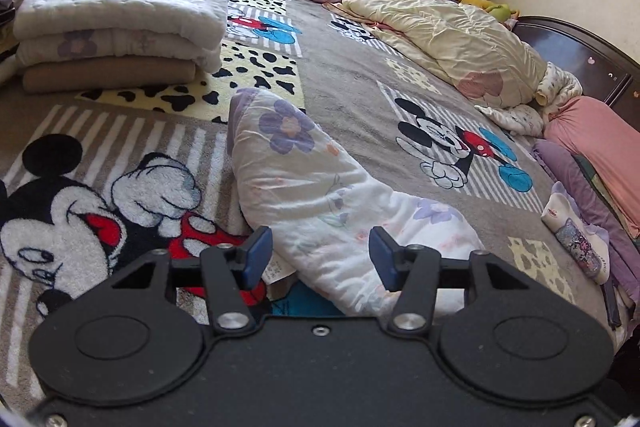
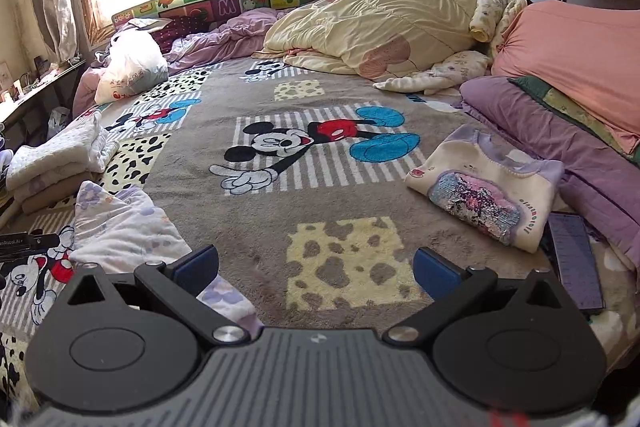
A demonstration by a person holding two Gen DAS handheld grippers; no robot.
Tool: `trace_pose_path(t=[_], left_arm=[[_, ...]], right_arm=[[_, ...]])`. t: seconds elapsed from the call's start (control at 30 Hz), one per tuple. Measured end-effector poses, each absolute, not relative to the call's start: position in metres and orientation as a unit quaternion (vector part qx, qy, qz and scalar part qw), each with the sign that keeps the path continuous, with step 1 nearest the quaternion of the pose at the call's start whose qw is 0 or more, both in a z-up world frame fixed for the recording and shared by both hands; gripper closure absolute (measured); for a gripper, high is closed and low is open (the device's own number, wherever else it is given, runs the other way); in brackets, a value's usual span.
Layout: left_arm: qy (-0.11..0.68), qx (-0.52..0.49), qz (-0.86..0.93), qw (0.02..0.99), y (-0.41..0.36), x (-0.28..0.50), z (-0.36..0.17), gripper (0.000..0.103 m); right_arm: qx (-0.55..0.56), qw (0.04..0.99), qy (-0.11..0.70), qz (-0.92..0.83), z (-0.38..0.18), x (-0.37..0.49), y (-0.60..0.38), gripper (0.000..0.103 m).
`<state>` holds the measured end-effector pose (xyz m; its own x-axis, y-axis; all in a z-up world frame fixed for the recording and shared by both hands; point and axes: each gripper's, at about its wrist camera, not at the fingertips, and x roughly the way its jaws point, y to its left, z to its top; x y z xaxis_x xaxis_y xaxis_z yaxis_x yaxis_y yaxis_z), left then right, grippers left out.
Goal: Fold clothes
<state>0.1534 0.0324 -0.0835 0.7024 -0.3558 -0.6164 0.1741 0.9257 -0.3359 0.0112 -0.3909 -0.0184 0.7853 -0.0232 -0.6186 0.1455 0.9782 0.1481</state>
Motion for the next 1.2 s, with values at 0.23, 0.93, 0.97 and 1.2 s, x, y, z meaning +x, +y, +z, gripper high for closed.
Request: trace_pose_path(t=[0.23,0.93,0.97,1.2], left_arm=[[0.373,-0.143,-0.133,0.907,0.038,0.158,-0.089,0.046],[0.384,-0.158,-0.203,0.887,0.001,0.122,-0.074,0.045],[0.382,-0.159,-0.202,0.887,0.003,0.120,-0.073,0.045],[0.363,-0.193,-0.163,0.897,0.041,0.106,-0.060,0.043]], right_arm=[[0.124,0.920,0.370,0.041,-0.065,0.071,-0.355,0.001],[0.097,0.860,0.437,0.247,-0.100,0.089,-0.263,0.073],[0.083,0.861,0.433,0.256,-0.094,0.084,-0.254,0.073],[-0.030,0.849,0.404,0.339,-0.074,0.039,-0.177,0.073]])
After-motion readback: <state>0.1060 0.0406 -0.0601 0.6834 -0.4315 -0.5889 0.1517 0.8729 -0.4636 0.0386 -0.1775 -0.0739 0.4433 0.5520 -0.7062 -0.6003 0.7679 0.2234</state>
